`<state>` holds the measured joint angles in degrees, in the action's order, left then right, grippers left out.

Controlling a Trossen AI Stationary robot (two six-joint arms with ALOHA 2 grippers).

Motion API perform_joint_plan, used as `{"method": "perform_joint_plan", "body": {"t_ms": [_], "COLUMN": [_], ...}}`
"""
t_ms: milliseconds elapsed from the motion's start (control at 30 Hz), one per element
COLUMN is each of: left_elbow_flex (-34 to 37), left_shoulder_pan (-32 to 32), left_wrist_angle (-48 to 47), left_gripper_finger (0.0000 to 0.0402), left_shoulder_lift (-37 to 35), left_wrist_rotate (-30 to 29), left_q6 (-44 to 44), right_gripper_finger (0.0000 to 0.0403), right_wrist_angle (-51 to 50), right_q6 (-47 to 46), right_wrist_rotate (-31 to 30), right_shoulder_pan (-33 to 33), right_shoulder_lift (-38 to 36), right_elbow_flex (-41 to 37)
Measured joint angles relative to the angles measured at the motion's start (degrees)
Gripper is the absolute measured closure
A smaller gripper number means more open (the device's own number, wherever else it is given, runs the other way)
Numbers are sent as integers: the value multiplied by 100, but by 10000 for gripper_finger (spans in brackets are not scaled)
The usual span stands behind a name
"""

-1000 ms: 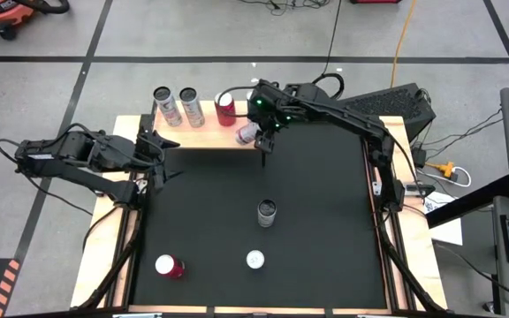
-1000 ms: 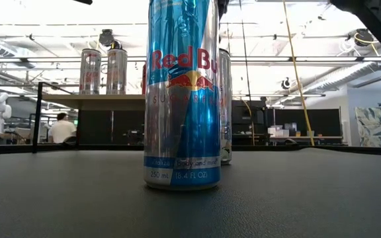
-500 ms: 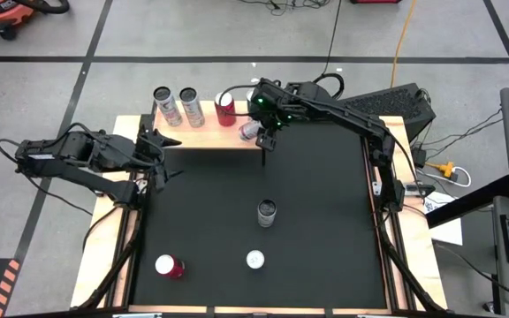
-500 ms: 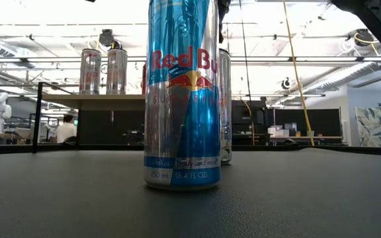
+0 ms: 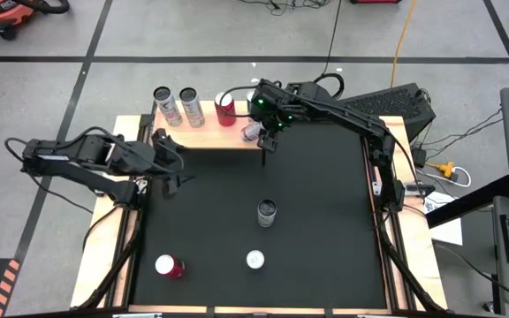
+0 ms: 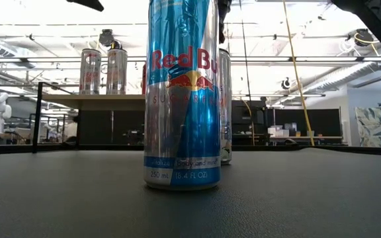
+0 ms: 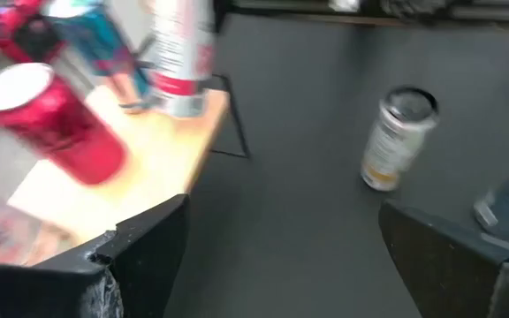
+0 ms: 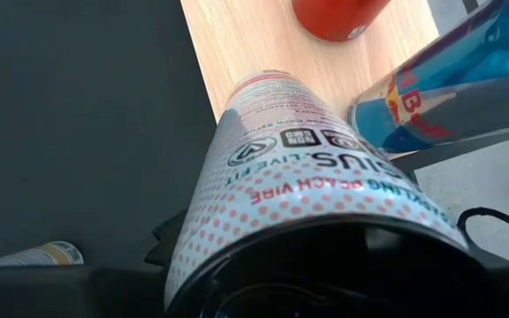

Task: Place canned beverage on shelf
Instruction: Put the white pink soda can aligned with the white pink soda can on the shelf

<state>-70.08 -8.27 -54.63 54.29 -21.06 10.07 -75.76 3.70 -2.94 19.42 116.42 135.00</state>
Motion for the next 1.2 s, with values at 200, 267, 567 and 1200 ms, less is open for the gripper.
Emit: {"method": "perform_joint_plan", "body": {"t_ms": [200,267,567,1200], "left_elbow_flex": [0,0,0,0], "left_shoulder_pan": [0,4,806,3108], "left_wrist_angle": [-5,-20,179,2180], "left_gripper_finger": [35,35,35,35], "left_shoulder_lift": [273,342,609,1852], "left_wrist_rotate": [304,300,16,2795], "left_q6": [-422,-753,-1760,-2997], "right_gripper_finger": [170,170,170,170], "right_wrist_angle": [-8,-37,-81,-77], "right_q6": [0,0,-1,200], "right_wrist_rotate": [2,1,2,310], "right_shoulder_pan": [0,0,0,-20], "right_shoulder_lift": [0,0,0,0], "right_elbow_flex": [0,0,0,0]}}
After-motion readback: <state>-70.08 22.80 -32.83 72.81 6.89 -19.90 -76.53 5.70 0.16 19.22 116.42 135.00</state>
